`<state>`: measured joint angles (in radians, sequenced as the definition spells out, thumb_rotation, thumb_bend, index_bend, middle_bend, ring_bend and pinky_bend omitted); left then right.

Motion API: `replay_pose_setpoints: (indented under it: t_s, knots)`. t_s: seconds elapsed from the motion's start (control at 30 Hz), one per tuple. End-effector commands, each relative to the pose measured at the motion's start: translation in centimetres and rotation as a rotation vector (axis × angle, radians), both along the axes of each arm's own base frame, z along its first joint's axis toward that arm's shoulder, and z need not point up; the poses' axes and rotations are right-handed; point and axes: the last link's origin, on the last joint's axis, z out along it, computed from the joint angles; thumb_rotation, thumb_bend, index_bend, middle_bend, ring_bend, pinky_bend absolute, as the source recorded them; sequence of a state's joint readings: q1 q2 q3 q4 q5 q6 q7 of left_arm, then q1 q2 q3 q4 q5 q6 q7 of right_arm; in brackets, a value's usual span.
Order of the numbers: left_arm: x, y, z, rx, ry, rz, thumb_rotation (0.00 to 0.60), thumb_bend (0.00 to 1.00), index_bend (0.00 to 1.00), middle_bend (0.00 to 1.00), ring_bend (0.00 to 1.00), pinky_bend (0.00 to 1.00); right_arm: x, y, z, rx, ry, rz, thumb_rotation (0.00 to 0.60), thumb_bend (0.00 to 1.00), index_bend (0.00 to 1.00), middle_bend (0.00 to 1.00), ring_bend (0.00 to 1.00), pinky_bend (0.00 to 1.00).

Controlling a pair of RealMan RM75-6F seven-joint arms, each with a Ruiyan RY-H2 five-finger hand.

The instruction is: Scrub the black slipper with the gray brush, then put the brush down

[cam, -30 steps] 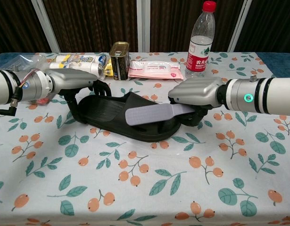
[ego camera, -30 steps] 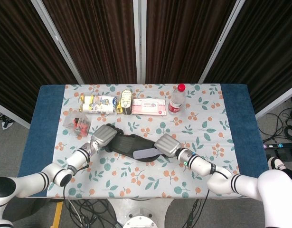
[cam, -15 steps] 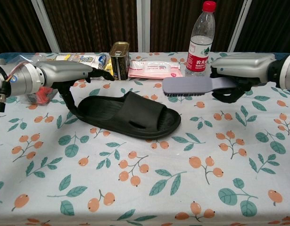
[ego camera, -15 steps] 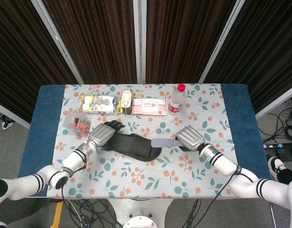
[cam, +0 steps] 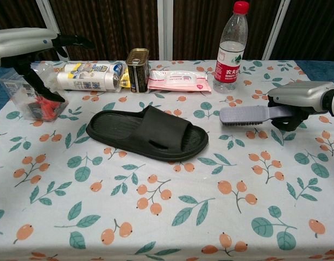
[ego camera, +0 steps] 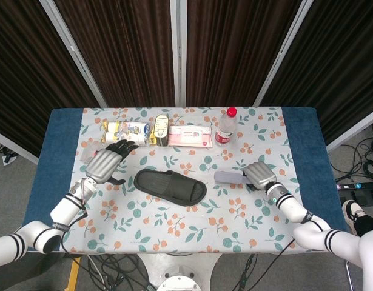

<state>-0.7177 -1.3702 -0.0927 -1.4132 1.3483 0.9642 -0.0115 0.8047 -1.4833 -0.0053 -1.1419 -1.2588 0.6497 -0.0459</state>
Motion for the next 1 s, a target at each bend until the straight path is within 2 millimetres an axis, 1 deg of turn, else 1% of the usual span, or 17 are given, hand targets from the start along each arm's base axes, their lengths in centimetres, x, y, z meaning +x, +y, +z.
replay_pose_setpoints:
  t_s: [0.03, 0.07, 0.1, 0.17, 0.2, 0.23, 0.27, 0.37, 0.4, 0.47, 0.53, 0.57, 0.63, 0.73, 0.83, 0.9, 1.0]
  knots:
    - [-0.4, 0.0, 0.2, -0.002, 0.02, 0.0, 0.6, 0.16, 0.14, 0.18, 0.09, 0.2, -0.2, 0.2, -0.2, -0.003, 0.015, -0.006, 0.6, 0.28, 0.71, 0.72, 0.72, 0.98]
    - [-0.5, -0.1, 0.2, -0.001, 0.023, 0.0, 0.6, 0.16, 0.14, 0.18, 0.09, 0.2, -0.2, 0.3, -0.2, -0.008, 0.008, -0.012, 0.6, 0.23, 0.6, 0.64, 0.61, 0.91]
    - [-0.5, -0.1, 0.2, -0.001, 0.024, 0.0, 0.6, 0.16, 0.14, 0.18, 0.09, 0.2, -0.1, 0.3, -0.1, -0.011, 0.002, -0.018, 0.6, 0.21, 0.53, 0.58, 0.55, 0.84]
    - [-0.6, -0.2, 0.3, -0.003, 0.025, 0.0, 0.6, 0.16, 0.14, 0.18, 0.09, 0.2, -0.1, 0.4, 0.1, -0.008, 0.001, -0.035, 0.6, 0.17, 0.35, 0.44, 0.38, 0.63]
    - [-0.6, -0.2, 0.3, -0.003, 0.025, 0.0, 0.6, 0.16, 0.14, 0.18, 0.09, 0.2, -0.1, 0.5, 0.2, -0.006, 0.001, -0.043, 0.6, 0.17, 0.27, 0.38, 0.31, 0.54]
    - [-0.7, -0.3, 0.4, -0.002, 0.024, 0.002, 0.6, 0.16, 0.14, 0.18, 0.09, 0.2, -0.1, 0.5, 0.4, -0.005, 0.001, -0.048, 0.6, 0.16, 0.22, 0.34, 0.27, 0.49]
    - [-0.8, -0.4, 0.5, 0.001, 0.024, 0.004, 0.6, 0.16, 0.14, 0.18, 0.09, 0.2, 0.0, 0.6, 0.7, -0.004, 0.0, -0.053, 0.6, 0.16, 0.14, 0.28, 0.21, 0.41]
    - [-1.9, -0.6, 1.3, 0.022, 0.025, 0.033, 0.6, 0.16, 0.14, 0.18, 0.09, 0.2, 0.4, 0.9, 2.0, -0.021, -0.027, -0.062, 0.6, 0.16, 0.03, 0.19, 0.12, 0.3]
    - [-2.4, -0.7, 1.8, 0.036, 0.028, 0.048, 0.6, 0.16, 0.14, 0.18, 0.09, 0.2, 0.6, 1.1, 2.6, -0.033, -0.036, -0.058, 0.6, 0.16, 0.01, 0.16, 0.1, 0.28]
    - [-3.9, -1.1, 3.1, 0.072, 0.041, 0.089, 0.6, 0.16, 0.14, 0.18, 0.09, 0.2, 0.7, 1.5, 4.7, -0.076, -0.052, -0.039, 0.6, 0.17, 0.0, 0.13, 0.08, 0.25]
    - [-5.3, -1.7, 4.5, 0.109, 0.05, 0.127, 0.6, 0.16, 0.14, 0.18, 0.09, 0.2, 0.6, 2.1, 6.8, -0.124, -0.065, -0.027, 0.6, 0.17, 0.0, 0.13, 0.08, 0.24]
    - [-6.2, -2.2, 5.5, 0.139, 0.058, 0.153, 0.6, 0.16, 0.14, 0.18, 0.09, 0.2, 0.4, 2.7, 8.3, -0.163, -0.077, -0.025, 0.6, 0.17, 0.0, 0.12, 0.08, 0.23]
    - [-7.7, -3.2, 6.8, 0.191, 0.082, 0.182, 0.6, 0.16, 0.14, 0.18, 0.09, 0.2, -0.3, 3.7, 10.4, -0.228, -0.088, -0.026, 0.6, 0.18, 0.0, 0.13, 0.08, 0.22]
    - [-10.1, -5.4, 9.0, 0.3, 0.163, 0.217, 0.6, 0.16, 0.14, 0.18, 0.09, 0.2, -2.2, 6.2, 13.4, -0.344, -0.087, -0.044, 0.6, 0.18, 0.0, 0.14, 0.08, 0.22]
    - [-11.8, -7.6, 10.4, 0.389, 0.217, 0.25, 0.6, 0.16, 0.14, 0.18, 0.09, 0.19, -4.0, 8.7, 15.2, -0.424, -0.097, -0.081, 0.6, 0.18, 0.0, 0.12, 0.06, 0.19]
    - [-12.7, -9.6, 11.2, 0.442, 0.212, 0.282, 0.6, 0.16, 0.15, 0.18, 0.09, 0.18, -5.2, 10.7, 16.2, -0.469, -0.108, -0.117, 0.6, 0.17, 0.0, 0.08, 0.02, 0.13]
    - [-13.4, -12.2, 11.7, 0.48, 0.189, 0.308, 0.6, 0.15, 0.15, 0.18, 0.09, 0.17, -6.5, 13.5, 17.1, -0.516, -0.114, -0.152, 0.6, 0.15, 0.0, 0.01, 0.0, 0.01]
